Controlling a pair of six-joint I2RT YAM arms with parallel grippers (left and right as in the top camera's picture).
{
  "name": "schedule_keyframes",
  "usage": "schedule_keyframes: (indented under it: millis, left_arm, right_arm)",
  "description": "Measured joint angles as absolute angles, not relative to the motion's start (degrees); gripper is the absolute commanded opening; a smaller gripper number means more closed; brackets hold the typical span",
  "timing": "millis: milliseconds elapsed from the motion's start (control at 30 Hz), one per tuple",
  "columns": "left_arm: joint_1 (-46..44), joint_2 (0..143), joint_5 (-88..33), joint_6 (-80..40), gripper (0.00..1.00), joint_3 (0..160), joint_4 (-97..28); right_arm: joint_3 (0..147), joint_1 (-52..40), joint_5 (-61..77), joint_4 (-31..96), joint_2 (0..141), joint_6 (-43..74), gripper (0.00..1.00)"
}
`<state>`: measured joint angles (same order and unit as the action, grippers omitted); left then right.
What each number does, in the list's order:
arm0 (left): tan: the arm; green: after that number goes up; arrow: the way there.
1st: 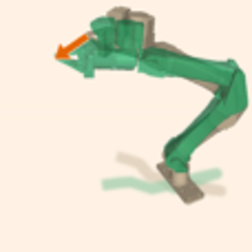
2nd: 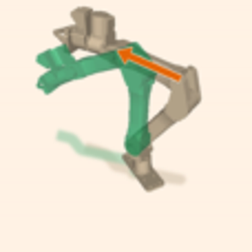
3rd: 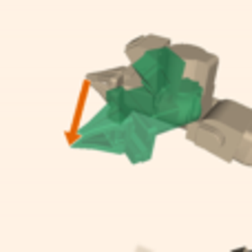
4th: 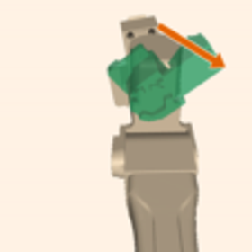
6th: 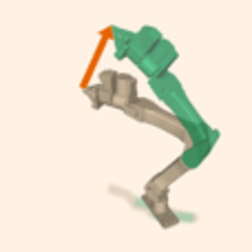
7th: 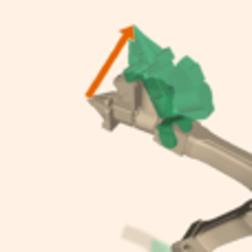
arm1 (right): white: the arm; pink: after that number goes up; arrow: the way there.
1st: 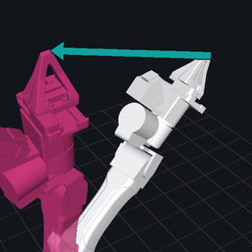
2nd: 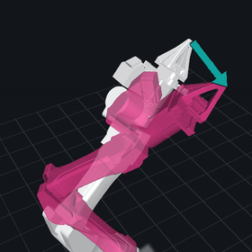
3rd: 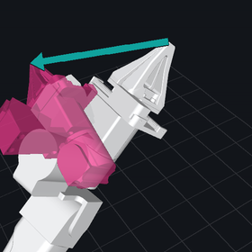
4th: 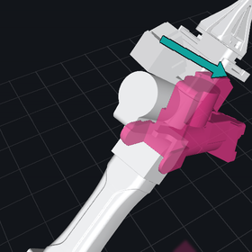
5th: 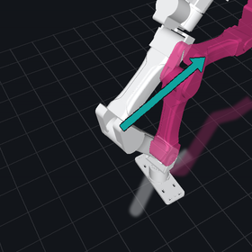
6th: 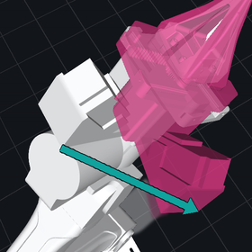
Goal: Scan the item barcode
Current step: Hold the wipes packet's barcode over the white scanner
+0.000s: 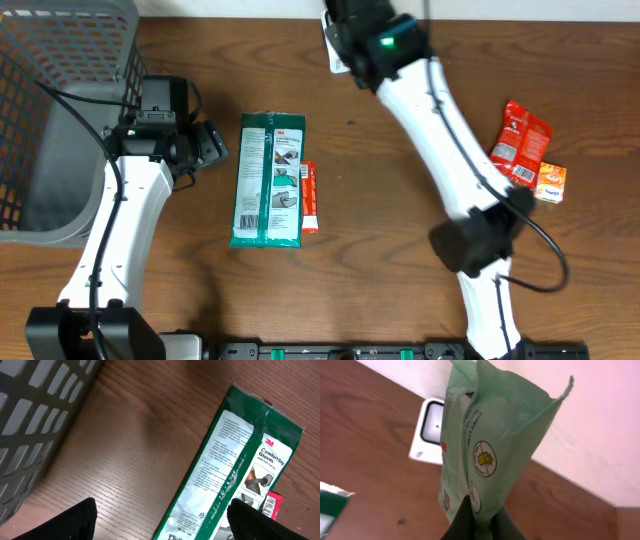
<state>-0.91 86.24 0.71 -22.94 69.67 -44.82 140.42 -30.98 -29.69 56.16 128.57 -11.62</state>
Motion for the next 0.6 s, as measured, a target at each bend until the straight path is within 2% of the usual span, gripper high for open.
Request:
schedule_keyframes:
  millis: [333,600]
  left_arm:
    - [-0.91,86.24,0.54,-22.94,0.84,69.67,-44.84]
    - [-0.91,86.24,0.51,-22.94,0.84,69.67,-44.8]
  right_arm:
    - [140.42,-31.0,-39.86,29.89,144.11,-30.04,0.01]
    - [140.38,-31.0,-43.83,9.58,150.41,-46.3,0.01]
